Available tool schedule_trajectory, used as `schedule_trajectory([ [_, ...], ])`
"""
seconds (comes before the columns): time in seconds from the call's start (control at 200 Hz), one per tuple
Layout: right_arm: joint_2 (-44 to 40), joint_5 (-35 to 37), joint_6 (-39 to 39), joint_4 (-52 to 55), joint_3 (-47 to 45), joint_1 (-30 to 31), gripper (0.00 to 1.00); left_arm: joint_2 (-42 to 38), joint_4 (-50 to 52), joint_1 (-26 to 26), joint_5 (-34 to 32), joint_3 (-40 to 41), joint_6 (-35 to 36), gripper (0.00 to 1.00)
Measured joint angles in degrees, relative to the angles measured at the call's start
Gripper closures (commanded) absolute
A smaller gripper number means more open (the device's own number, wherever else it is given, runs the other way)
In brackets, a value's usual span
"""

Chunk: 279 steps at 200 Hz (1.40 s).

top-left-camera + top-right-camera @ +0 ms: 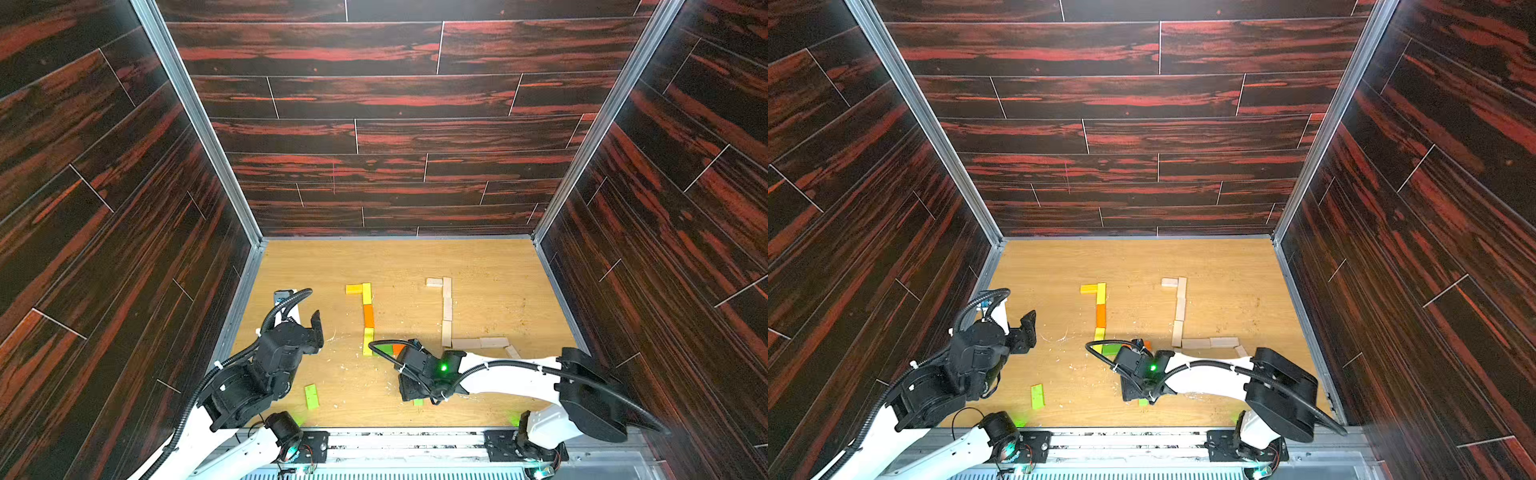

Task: Assemble a giraffe with building blocks
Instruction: Pick up the building block from the center of the board, then assemble the building block at the center of the board.

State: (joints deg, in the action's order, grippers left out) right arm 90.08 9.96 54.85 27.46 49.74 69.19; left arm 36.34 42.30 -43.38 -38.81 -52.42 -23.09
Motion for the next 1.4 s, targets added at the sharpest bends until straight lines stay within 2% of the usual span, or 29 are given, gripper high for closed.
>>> schedule_trajectory([
  [0.105, 2.0, -0.5, 0.7, 0.6, 0.0, 0.0, 0.36, 0.1, 0.4, 0.0, 0.0, 0.2, -0.4, 0.26],
  [0.22, 2.5, -0.5, 1.4, 0.9, 0.0, 0.0, 0.41, 0.1, 0.4, 0.3, 0.0, 0.2, -0.6, 0.26],
  [0.451, 2.6, -0.7, 1.9, 1.9, 0.0, -0.8, 0.66, 0.2, 0.4, 0.6, 0.0, 0.2, -0.6, 0.27],
  [0.526, 2.6, -0.7, 1.8, 2.4, 0.0, -2.1, 0.69, 0.4, 0.3, 0.6, 0.0, 0.2, -0.6, 0.27],
  [0.817, 2.6, 0.5, -3.2, 6.1, 2.8, -9.8, 0.71, 0.4, 0.3, 0.7, 0.1, 0.2, -0.5, 0.27],
  [1.398, 8.2, -0.3, -8.4, 6.9, 6.7, -12.5, 0.68, 0.4, 0.3, 1.3, 0.1, 0.2, -0.2, 0.27],
])
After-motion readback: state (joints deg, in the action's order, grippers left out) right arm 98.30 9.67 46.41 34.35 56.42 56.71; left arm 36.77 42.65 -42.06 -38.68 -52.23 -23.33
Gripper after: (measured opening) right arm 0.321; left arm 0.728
